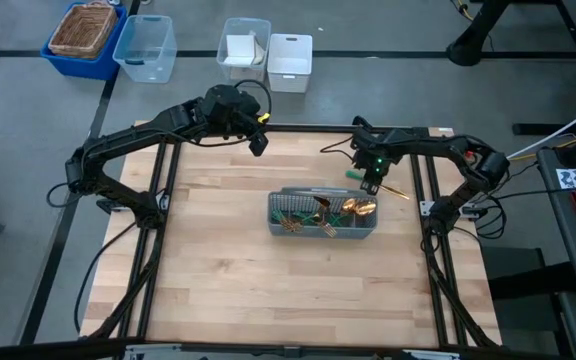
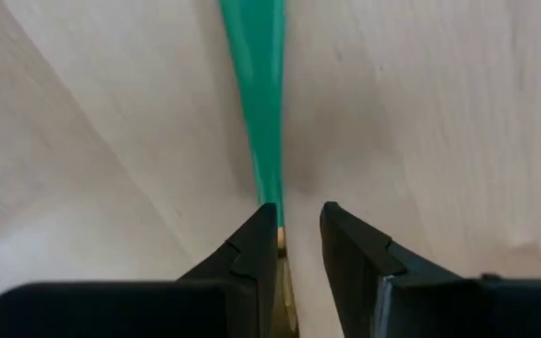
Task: Sort silverware
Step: Put the green knife into the gray utensil holder
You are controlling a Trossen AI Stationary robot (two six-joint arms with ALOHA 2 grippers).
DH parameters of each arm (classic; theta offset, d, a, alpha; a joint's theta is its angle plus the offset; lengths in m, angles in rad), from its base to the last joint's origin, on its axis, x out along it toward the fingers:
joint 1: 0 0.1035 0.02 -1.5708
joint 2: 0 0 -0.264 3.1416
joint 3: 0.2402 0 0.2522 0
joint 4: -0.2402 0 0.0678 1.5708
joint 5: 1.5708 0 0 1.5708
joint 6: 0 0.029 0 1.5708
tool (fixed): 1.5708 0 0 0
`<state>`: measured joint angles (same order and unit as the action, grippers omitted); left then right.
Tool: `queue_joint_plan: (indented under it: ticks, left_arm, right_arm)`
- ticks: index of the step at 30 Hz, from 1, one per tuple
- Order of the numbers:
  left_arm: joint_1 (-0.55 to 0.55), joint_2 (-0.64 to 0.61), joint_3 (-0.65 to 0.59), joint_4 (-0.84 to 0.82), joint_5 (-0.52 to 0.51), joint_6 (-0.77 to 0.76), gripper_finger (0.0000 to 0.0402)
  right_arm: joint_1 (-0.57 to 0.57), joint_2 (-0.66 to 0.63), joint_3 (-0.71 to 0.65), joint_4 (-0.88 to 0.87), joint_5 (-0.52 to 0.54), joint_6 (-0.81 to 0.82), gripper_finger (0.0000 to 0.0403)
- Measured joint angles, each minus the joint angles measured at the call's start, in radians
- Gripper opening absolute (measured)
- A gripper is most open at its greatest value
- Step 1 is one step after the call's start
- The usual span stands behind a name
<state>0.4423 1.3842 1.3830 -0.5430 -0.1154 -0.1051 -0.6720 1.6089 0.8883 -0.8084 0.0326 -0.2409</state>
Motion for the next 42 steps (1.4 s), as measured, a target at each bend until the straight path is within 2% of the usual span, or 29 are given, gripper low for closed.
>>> queue_joint_plan:
  ticks: [3,24,34,42]
  left_arm:
    - [0.0,0.0,0.0,0.0,0.0,0.0,0.0107]
    - [0.0,0.0,0.0,0.0,0.0,0.0,0.0107]
    - [0.0,0.0,0.0,0.0,0.0,0.0,0.0107]
    - [0.0,0.0,0.0,0.0,0.0,0.0,0.0107]
  right_arm:
    - [0.0,0.0,0.0,-0.006,-0.029,0.0,0.0087]
    - [-0.002,0.0,0.0,-0.022,-0.025,-0.003,0.0087]
    - [-0.002,0.099,0.006,-0.027,-0.011,-0.004,0.0087]
    - [-0.002,0.104,0.004,-0.019,-0.015,-0.004,0.0087]
